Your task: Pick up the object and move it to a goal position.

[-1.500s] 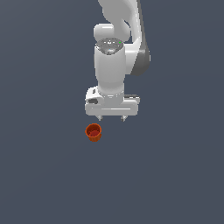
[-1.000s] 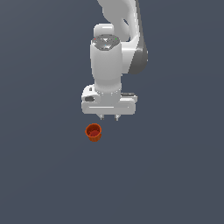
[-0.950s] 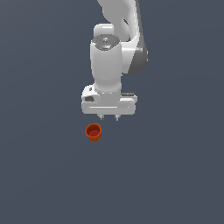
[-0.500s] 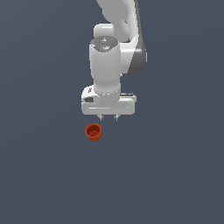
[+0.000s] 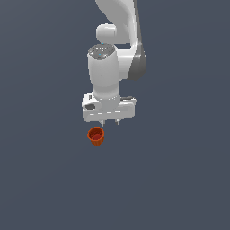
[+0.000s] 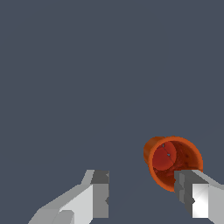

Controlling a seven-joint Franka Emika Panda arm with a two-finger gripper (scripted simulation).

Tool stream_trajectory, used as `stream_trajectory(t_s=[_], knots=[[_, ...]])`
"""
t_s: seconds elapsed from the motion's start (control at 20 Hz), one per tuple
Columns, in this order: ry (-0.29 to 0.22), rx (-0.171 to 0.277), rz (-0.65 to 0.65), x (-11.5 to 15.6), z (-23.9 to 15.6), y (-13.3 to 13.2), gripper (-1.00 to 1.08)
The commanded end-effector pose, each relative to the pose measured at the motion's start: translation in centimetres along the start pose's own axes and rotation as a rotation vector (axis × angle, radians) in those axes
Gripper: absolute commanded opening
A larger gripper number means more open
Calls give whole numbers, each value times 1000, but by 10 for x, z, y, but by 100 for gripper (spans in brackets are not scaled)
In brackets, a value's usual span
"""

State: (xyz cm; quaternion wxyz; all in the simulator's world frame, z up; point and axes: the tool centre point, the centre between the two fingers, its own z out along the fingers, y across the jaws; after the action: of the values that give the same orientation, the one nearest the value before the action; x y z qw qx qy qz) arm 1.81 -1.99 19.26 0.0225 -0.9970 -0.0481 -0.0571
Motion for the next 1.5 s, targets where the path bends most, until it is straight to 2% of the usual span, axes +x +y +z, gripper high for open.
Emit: stream_trajectory(t_s=[0.0,0.75,1.45], knots=[[7,10,-39,-3,6,3,28],[66,60,-299,-22,42,22,28],[136,73,-530,-43,70,39,28]])
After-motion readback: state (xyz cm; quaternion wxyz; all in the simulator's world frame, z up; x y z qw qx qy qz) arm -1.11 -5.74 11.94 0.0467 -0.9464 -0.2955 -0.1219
